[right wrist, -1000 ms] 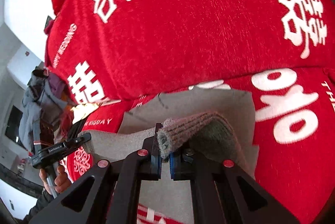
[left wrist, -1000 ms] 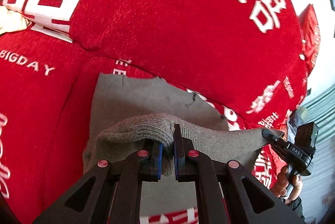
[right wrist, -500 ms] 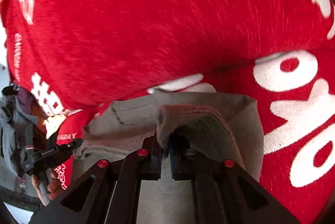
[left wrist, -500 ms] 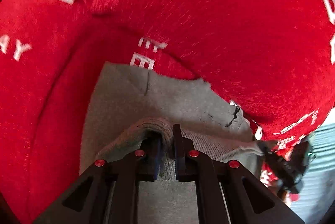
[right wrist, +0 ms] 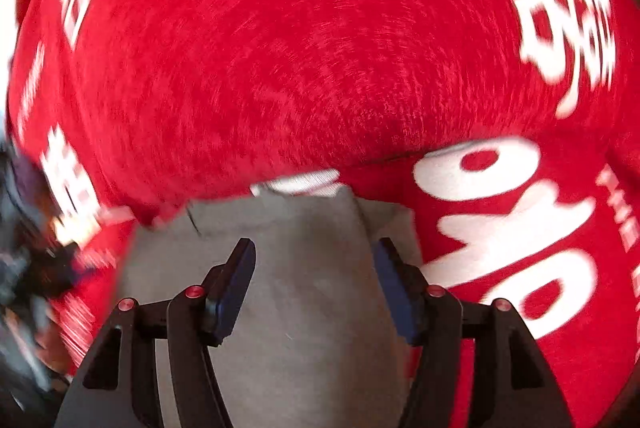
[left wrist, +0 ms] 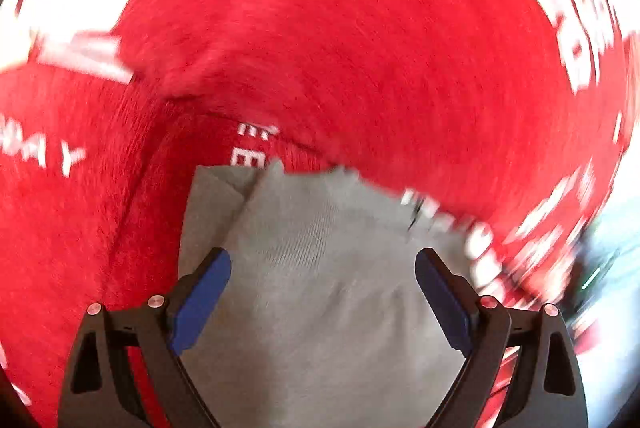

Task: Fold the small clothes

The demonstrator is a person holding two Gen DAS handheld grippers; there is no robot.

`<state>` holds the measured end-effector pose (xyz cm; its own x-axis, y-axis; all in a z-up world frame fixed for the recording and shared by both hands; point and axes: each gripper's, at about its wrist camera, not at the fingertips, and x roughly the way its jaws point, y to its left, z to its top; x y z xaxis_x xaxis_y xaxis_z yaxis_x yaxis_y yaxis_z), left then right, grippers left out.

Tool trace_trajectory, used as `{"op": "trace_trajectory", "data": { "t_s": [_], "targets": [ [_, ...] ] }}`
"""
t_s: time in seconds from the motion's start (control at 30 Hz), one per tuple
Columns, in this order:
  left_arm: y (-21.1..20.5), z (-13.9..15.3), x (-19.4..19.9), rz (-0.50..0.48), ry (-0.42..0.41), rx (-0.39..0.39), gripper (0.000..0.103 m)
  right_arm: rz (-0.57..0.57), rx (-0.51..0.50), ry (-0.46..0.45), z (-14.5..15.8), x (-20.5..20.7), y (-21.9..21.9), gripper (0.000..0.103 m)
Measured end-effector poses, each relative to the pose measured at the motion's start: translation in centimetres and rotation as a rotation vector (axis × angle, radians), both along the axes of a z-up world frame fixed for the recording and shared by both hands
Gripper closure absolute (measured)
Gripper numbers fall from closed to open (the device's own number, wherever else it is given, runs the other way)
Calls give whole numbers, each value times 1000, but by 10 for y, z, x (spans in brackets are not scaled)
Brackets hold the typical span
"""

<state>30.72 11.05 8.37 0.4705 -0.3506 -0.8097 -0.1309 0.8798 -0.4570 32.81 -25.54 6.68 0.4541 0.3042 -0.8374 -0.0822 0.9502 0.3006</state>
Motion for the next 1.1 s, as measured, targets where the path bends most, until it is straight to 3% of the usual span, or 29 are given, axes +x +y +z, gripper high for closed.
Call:
{"op": "trace_trajectory", "data": {
  "t_s": [0.07, 0.17, 0.3, 0.37, 0.5, 0.6, 0.7, 0.8, 0.97, 1.1],
  "targets": [
    [-38, -5, 6, -92, 4, 156, 9, 71, -59, 18, -7, -1, 17, 37],
    [-61, -22, 23, -111, 5, 290, 9, 186, -162, 28, -19, 2, 54, 37],
    [-36, -58, 48, -28, 119, 315, 9, 218, -288, 57, -43, 21, 68, 37],
    [-20, -67, 51, -1, 105, 280, 9, 180, -297, 109, -61, 35, 56, 37],
    [-12, -61, 49, -37, 103, 260, 9, 120, -238, 85, -65, 40, 37, 37],
    [4, -34, 30, 37, 67, 236, 9, 43, -317, 58, -48, 29, 32, 37],
    [8, -12, -6, 50, 17, 203, 9, 25, -226, 24, -25, 3, 27, 37],
    [-10, -9, -42, -8, 13, 232, 9, 89, -179, 17, -13, -30, 41, 37],
    [-31, -17, -80, -37, 24, 236, 9, 193, -247, 20, -19, -67, 70, 34],
    [-46, -41, -84, -51, 55, 397, 7, 205, -348, 45, -38, -82, 72, 29]
  ]
}}
